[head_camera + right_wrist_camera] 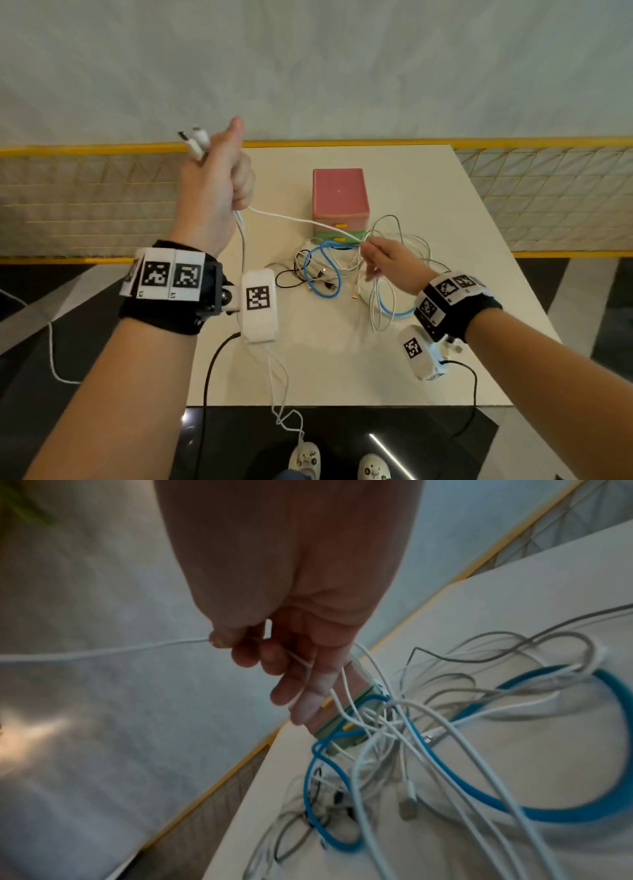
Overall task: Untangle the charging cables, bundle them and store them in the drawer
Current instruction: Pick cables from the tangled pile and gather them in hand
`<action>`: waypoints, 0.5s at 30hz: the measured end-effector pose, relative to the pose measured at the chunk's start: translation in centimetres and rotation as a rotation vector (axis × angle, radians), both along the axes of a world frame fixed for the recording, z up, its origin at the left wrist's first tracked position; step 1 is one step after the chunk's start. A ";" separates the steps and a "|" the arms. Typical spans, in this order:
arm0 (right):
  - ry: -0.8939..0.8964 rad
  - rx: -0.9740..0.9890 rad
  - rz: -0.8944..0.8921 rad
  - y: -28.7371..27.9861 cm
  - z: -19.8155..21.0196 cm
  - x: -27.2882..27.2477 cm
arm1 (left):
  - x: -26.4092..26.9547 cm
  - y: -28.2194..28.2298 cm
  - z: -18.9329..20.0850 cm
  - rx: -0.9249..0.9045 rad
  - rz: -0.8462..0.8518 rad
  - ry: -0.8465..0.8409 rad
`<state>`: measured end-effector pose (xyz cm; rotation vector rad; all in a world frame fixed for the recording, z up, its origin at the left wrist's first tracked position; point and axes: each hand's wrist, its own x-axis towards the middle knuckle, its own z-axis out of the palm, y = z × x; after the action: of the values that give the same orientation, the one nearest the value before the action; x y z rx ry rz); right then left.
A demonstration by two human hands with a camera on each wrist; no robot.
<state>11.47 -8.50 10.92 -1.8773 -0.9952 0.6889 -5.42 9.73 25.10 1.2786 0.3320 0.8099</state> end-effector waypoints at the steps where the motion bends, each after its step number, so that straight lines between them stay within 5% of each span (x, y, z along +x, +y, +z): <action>1: -0.051 0.015 -0.015 0.1 0.6 0.4 | 0.2 -0.5 -0.2 0.069 -0.001 0.070; 5: -0.233 0.073 0.040 1.1 4.1 0.5 | 1.1 -4.1 -0.8 0.467 -0.189 0.415; 8: -0.324 0.132 0.102 1.8 6.8 -0.6 | 2.2 -5.8 -2.1 0.545 -0.313 0.636; 15: -0.292 0.251 0.063 1.5 8.7 -0.3 | 2.2 -4.1 -3.0 0.468 -0.337 0.610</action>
<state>11.17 -6.98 19.67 -1.7600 -1.2680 0.3104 -3.18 5.60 22.13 1.9573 0.4067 0.1914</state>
